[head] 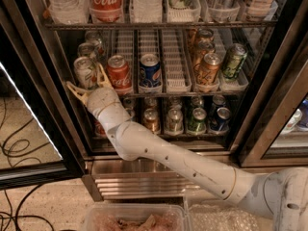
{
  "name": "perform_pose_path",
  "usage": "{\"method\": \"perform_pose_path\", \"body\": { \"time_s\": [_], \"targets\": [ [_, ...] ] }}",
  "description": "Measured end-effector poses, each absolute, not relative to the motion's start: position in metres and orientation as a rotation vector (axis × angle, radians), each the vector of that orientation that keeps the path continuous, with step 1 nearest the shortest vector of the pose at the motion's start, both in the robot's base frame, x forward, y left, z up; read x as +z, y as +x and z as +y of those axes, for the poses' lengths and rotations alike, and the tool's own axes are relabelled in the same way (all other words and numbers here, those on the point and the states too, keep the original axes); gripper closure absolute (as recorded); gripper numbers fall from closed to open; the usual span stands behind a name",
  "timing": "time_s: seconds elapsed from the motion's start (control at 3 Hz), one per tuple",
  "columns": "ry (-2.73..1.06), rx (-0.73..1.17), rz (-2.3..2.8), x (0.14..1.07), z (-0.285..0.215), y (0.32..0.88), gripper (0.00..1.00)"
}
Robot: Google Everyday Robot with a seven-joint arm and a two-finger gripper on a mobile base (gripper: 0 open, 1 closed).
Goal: Pick 7up can from middle shelf of fridge
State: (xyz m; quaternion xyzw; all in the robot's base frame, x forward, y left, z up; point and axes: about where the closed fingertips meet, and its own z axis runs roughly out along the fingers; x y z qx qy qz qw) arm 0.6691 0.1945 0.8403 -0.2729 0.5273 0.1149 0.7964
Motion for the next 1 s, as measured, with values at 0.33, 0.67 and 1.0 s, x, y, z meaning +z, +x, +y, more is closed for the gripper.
{"method": "perform_pose_path", "body": {
  "time_s": [0.33, 0.67, 1.0],
  "targets": [
    [-0.566, 0.241, 1.131, 0.8400, 0.1920, 0.6736, 0.32],
    [-0.566, 0.241, 1.131, 0.8400, 0.1920, 0.6736, 0.51],
    [-0.566, 0.241, 1.131, 0.8400, 0.1920, 0.6736, 0.74]
  ]
}}
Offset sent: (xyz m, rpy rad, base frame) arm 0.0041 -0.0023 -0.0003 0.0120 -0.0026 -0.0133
